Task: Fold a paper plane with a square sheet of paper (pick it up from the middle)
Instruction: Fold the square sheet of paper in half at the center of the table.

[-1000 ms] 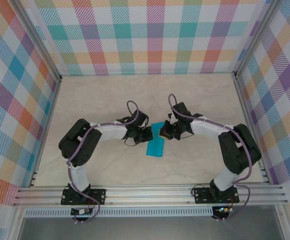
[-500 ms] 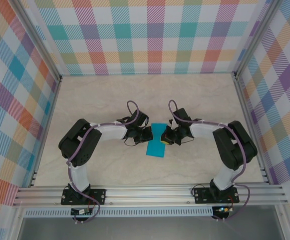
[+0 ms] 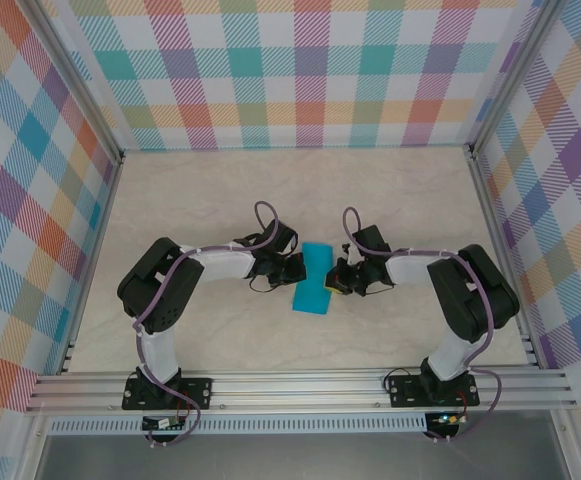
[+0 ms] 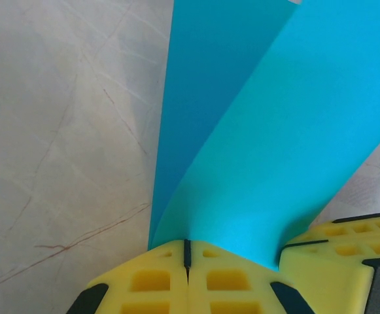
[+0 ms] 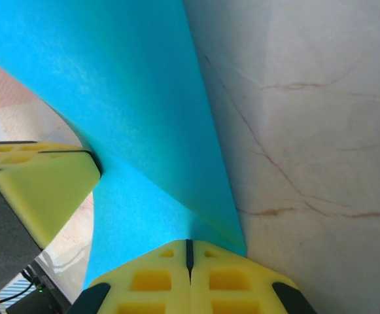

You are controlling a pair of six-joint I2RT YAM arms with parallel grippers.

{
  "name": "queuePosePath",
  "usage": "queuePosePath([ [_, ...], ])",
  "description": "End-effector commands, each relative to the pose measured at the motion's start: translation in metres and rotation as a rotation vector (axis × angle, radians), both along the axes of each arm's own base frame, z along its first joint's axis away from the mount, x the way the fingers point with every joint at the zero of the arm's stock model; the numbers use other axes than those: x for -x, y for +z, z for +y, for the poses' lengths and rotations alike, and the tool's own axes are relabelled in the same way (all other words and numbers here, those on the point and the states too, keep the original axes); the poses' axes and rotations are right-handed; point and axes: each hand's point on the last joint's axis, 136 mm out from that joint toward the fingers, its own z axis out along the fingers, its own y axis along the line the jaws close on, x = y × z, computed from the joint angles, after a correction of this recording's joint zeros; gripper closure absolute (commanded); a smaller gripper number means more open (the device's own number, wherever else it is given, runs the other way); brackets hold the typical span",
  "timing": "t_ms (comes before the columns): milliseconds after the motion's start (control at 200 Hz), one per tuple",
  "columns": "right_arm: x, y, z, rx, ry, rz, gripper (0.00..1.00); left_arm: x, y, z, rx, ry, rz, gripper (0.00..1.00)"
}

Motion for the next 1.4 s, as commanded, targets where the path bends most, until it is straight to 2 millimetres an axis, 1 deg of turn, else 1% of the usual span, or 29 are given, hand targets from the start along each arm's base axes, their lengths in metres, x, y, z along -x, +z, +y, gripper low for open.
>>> queuePosePath([
  [0, 0.004, 0.012, -0.003, 0.001, 0.04, -0.076, 1.0, 0.019, -0.028, 0.017, -0.117, -0.009, 0.065, 1.0],
  [105, 0.002, 0.035, 0.012, -0.101, 0.086, -0.128, 1.0, 0.019, -0.028, 0.017, -0.116, -0.011, 0.066, 1.0],
  [180, 0.004, 0.042, 0.018, -0.133, 0.098, -0.14, 1.0, 0.019, -0.027, 0.017, -0.116, -0.011, 0.063, 1.0],
  [225, 0.004, 0.041, 0.019, -0.141, 0.092, -0.138, 1.0, 0.019, -0.027, 0.017, -0.116, -0.009, 0.062, 1.0],
  [285, 0.006, 0.035, 0.021, -0.144, 0.091, -0.118, 1.0, 0.019, -0.026, 0.017, -0.116, -0.008, 0.06, 1.0],
  [410, 0.013, 0.013, 0.014, -0.104, 0.075, -0.075, 1.0, 0.018, -0.026, 0.017, -0.116, -0.008, 0.06, 1.0],
  [590, 0.025, -0.007, 0.003, -0.064, 0.065, -0.052, 1.0, 0.019, -0.026, 0.018, -0.117, -0.01, 0.061, 1.0],
  [705, 0.03, -0.017, 0.001, -0.056, 0.069, -0.031, 1.0, 0.019, -0.027, 0.018, -0.118, -0.009, 0.061, 1.0],
  [790, 0.03, -0.013, 0.004, -0.072, 0.081, -0.034, 1.0, 0.018, -0.027, 0.018, -0.118, -0.01, 0.06, 1.0],
  [985, 0.026, 0.023, 0.013, -0.142, 0.095, -0.103, 1.0, 0.019, -0.028, 0.017, -0.118, -0.01, 0.063, 1.0],
  [1090, 0.029, 0.032, 0.015, -0.161, 0.107, -0.118, 0.99, 0.019, -0.028, 0.017, -0.117, -0.01, 0.065, 1.0],
  [1235, 0.038, 0.023, 0.018, -0.164, 0.122, -0.09, 0.98, 0.02, -0.029, 0.018, -0.12, -0.012, 0.065, 1.0],
  [1350, 0.049, 0.006, 0.022, -0.137, 0.15, -0.051, 1.0, 0.02, -0.029, 0.018, -0.118, -0.013, 0.064, 1.0],
  [1395, 0.052, -0.001, 0.02, -0.114, 0.15, -0.037, 1.0, 0.02, -0.029, 0.018, -0.119, -0.012, 0.066, 1.0],
])
